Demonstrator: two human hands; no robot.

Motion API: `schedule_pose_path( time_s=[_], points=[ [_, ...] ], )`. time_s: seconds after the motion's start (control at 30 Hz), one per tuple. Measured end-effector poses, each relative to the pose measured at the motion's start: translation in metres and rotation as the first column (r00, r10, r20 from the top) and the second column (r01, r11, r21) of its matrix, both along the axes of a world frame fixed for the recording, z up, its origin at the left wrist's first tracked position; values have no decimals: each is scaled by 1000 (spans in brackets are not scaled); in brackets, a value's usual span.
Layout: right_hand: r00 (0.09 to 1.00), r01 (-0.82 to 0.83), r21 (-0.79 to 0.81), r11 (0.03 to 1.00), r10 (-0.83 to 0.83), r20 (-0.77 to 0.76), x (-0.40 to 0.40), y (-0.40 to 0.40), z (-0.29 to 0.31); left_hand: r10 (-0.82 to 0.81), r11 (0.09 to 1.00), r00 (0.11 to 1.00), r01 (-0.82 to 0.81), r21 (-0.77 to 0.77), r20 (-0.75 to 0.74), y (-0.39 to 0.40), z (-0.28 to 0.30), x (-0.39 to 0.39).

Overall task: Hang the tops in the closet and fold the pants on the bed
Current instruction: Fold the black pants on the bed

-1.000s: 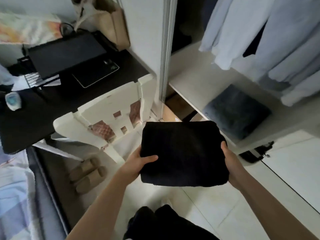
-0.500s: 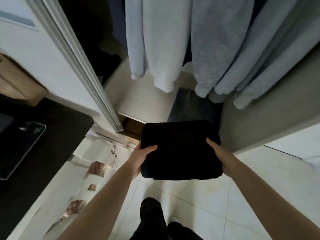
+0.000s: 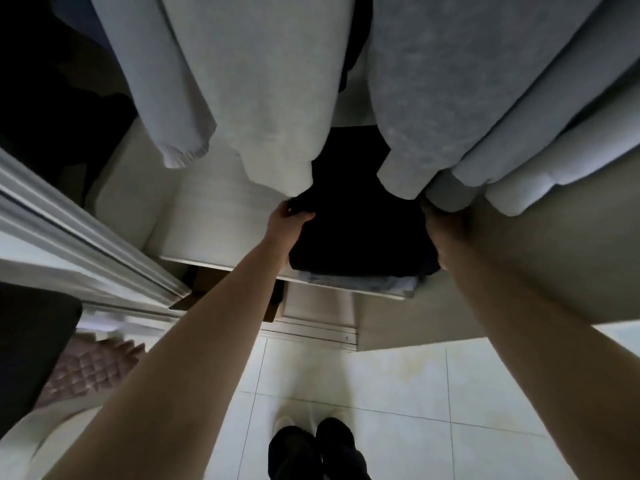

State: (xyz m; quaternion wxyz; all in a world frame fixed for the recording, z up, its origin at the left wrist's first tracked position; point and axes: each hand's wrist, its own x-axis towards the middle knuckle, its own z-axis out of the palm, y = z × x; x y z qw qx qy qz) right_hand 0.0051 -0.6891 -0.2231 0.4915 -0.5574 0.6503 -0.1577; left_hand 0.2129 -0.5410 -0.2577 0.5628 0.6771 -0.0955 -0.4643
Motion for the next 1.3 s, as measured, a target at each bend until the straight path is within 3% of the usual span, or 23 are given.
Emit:
schedule_pose_path(
  time_s=[0.07,0.13,0.23,0.47,0.6,0.7,0.97,1.13,1.3],
  points=[
    [1000,16,188,982,-13,-15,-3,-3,-28,-50,986,998,45,160,25,9,-35,-10],
    [999,33,280,959,-22,-43,-10,-3,-60,-105,969,994,106,223,-13,26,-69,-22],
    [992,13,141,990,5,-122,-12,-3,-72,-39,985,999,43,166,-32,39,-85,-31],
    [911,-98,-260,961,-18,-412,-6,-1,-64,-31,997,980,17,73,197,25,-69,-28],
    [835,-199,-259,945,25,-550,-10,16,-75,-183,958,945,110,264,270,36,-83,-34],
    [805,-213,-236,948,33,-593,-12,18,-75,-196,946,947,115,303,253,36,-81,-33],
    [763,-309,-113,944,175,-623,-28,52,-46,-248,920,959,188,344,138,75,-66,-34],
    [776,-342,-7,940,278,-566,-48,102,-12,-77,951,995,91,296,-59,119,-29,-47],
    [806,-473,-11,881,427,-411,-45,162,26,-67,965,986,26,261,152,181,33,-68]
  ],
)
